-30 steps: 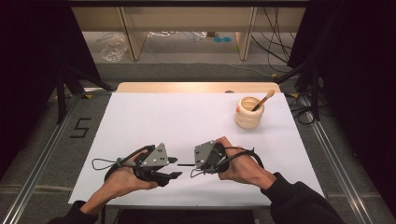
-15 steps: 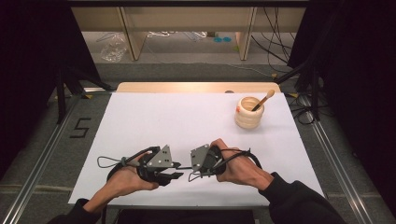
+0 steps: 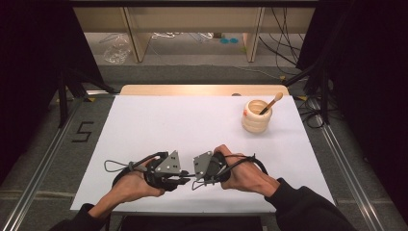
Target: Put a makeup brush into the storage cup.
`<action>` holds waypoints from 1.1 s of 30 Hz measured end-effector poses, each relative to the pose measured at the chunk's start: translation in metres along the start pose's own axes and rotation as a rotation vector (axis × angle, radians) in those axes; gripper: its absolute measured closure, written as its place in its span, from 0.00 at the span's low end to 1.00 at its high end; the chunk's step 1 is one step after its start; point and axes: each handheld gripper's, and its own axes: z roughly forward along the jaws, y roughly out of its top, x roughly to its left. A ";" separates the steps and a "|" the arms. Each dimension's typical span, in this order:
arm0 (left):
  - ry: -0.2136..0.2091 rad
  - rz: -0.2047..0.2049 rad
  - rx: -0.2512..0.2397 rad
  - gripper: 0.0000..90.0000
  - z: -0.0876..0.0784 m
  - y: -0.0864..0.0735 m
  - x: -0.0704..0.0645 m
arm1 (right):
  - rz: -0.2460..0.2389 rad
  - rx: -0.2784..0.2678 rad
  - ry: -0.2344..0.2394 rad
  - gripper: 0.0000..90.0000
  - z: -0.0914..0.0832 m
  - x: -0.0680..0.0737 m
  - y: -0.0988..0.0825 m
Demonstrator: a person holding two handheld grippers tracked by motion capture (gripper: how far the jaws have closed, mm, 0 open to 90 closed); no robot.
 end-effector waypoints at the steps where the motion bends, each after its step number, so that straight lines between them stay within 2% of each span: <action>1: -0.001 -0.004 0.000 0.85 0.000 0.000 0.000 | -0.006 -0.008 0.000 0.95 0.000 0.000 0.001; 3: -0.001 -0.003 0.001 0.86 0.001 0.000 -0.001 | -0.010 -0.006 -0.001 0.94 0.000 0.000 0.001; 4: 0.002 0.000 0.006 0.86 0.001 0.000 -0.001 | 0.006 0.005 0.007 0.95 0.000 0.001 0.002; 5: 0.004 0.001 0.008 0.87 0.001 0.000 0.000 | -0.012 0.003 0.007 0.95 0.000 0.000 0.002; 6: -0.006 0.020 0.024 0.87 0.000 0.001 0.001 | -0.021 -0.001 0.005 0.94 0.001 0.000 0.002; 8: 0.001 -0.011 0.000 0.89 0.002 0.000 0.000 | -0.020 -0.003 0.002 0.95 0.001 0.000 0.002; 9: 0.003 -0.010 0.000 0.90 0.001 0.000 0.000 | -0.027 -0.007 0.000 0.95 0.001 -0.001 0.002; 10: 0.002 -0.002 0.008 0.91 0.001 0.000 0.001 | -0.013 -0.004 0.004 0.94 0.001 0.000 0.002; 11: 0.004 -0.013 0.001 0.91 0.001 0.000 0.001 | -0.001 -0.001 0.003 0.95 0.001 0.001 0.002; 12: 0.003 -0.011 0.004 0.92 0.001 0.000 0.001 | -0.003 -0.002 0.002 0.95 0.001 0.001 0.002; 13: 0.000 0.016 0.028 0.92 0.000 0.000 0.003 | -0.002 -0.001 0.000 0.94 0.000 0.001 0.002; 17: -0.002 0.011 0.027 0.93 0.000 0.000 0.002 | -0.005 0.000 -0.004 0.94 0.000 0.001 0.002; 18: 0.008 -0.012 0.007 0.93 0.001 0.000 0.001 | -0.005 0.000 -0.005 0.94 0.001 0.001 0.002; 20: 0.000 -0.017 -0.001 0.94 0.001 0.000 0.000 | -0.008 -0.003 -0.009 0.94 0.001 0.001 0.002; 23: 0.006 0.001 0.000 0.94 0.000 0.001 0.000 | -0.009 -0.007 -0.010 0.94 0.000 0.001 0.002; 25: 0.002 0.007 -0.004 0.95 -0.001 0.001 0.000 | 0.012 -0.019 0.002 0.93 -0.001 0.002 0.002; 27: 0.004 0.015 -0.003 0.95 -0.001 0.001 -0.001 | -0.024 -0.028 -0.008 0.93 0.000 0.000 0.001; 28: -0.002 -0.003 -0.025 0.95 -0.001 0.001 -0.002 | -0.021 -0.025 -0.003 0.92 0.000 0.000 0.001; 29: -0.008 0.003 -0.028 0.95 -0.002 0.001 -0.002 | -0.045 -0.023 -0.009 0.91 0.001 -0.001 0.000; 31: -0.006 0.012 -0.028 0.95 -0.004 0.001 -0.002 | -0.048 -0.020 -0.010 0.90 0.002 -0.001 -0.001; 32: -0.009 0.016 -0.026 0.95 -0.004 0.002 -0.002 | 0.000 -0.013 0.001 0.90 0.001 0.002 -0.002; 33: -0.009 0.014 -0.031 0.95 -0.005 0.002 -0.002 | -0.039 -0.014 -0.003 0.90 0.001 -0.001 -0.003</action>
